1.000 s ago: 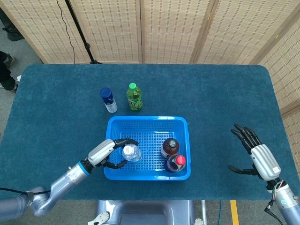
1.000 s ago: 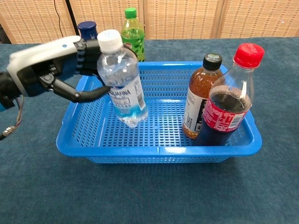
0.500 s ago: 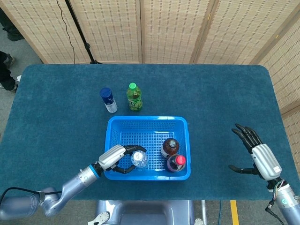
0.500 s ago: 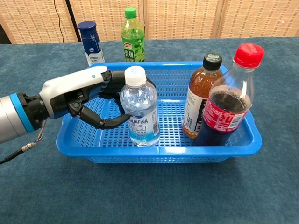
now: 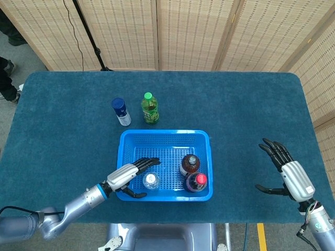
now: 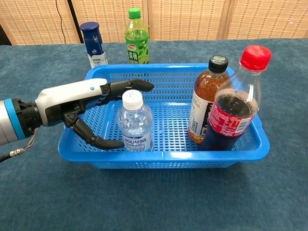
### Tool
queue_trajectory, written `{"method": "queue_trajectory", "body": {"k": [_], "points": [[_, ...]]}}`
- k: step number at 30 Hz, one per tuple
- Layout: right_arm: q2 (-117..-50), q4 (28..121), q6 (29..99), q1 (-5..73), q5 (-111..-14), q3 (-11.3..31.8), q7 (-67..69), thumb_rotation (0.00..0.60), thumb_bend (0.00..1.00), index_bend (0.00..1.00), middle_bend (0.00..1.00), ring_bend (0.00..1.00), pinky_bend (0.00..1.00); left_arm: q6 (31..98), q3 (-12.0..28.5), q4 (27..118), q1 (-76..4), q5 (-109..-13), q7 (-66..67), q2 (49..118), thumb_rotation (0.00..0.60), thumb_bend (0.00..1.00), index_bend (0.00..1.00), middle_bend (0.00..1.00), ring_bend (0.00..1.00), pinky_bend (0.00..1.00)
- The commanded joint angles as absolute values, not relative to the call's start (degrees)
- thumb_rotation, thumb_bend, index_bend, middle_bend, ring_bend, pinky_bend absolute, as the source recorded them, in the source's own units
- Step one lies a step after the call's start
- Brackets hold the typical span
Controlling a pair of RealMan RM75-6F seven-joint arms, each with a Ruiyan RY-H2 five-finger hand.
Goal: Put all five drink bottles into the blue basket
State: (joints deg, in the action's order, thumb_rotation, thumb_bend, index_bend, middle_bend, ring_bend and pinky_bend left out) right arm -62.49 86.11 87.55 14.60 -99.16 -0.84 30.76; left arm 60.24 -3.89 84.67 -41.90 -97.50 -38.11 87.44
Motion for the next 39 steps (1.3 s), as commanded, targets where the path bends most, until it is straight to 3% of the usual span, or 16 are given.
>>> {"method": "queue_trajectory", "body": {"k": [1, 9, 13, 18, 28, 39], "points": [[-62.4, 86.2, 87.7, 14.5, -99.3, -0.8, 30.7, 0.600, 0.00, 0.00, 0.00, 0.00, 0.00, 63.2, -4.3, 85.8, -40.9, -98.4, -38.8, 86.0, 0.600, 0.21, 0.00, 0.00, 0.00, 0.00], [-62.3, 86.5, 88.4, 14.2, -99.7, -0.9, 30.8, 0.600, 0.00, 0.00, 0.00, 0.00, 0.00, 77.3, -3.9, 87.7, -36.2, -101.4, -43.2, 79.9, 0.600, 0.15, 0.00, 0.00, 0.00, 0.00], [-62.3, 86.6, 88.5, 14.2, -99.9, -1.0, 30.8, 0.600, 0.00, 0.00, 0.00, 0.00, 0.00, 84.0, -0.6, 87.8, -31.8, -96.3, -40.6, 77.6, 0.600, 0.00, 0.00, 0.00, 0.00, 0.00], [-62.2, 86.8, 88.5, 14.2, -100.1, -1.0, 30.8, 0.600, 0.00, 0.00, 0.00, 0.00, 0.00, 88.4, 4.7, 84.9, -28.0, -88.0, -43.5, 77.7, 0.600, 0.00, 0.00, 0.00, 0.00, 0.00], [-62.4, 86.8, 87.7, 14.5, -100.3, -1.2, 30.4, 0.600, 0.00, 0.00, 0.00, 0.00, 0.00, 75.5, 10.7, 71.2, -30.3, -76.0, -50.9, 82.0, 0.600, 0.00, 0.00, 0.00, 0.00, 0.00], [-62.6, 86.4, 86.6, 14.7, -99.2, -1.0, 30.3, 0.600, 0.00, 0.00, 0.00, 0.00, 0.00, 58.1, 13.4, 52.1, -38.7, -72.8, -54.6, 92.0, 0.600, 0.00, 0.00, 0.00, 0.00, 0.00]]}}
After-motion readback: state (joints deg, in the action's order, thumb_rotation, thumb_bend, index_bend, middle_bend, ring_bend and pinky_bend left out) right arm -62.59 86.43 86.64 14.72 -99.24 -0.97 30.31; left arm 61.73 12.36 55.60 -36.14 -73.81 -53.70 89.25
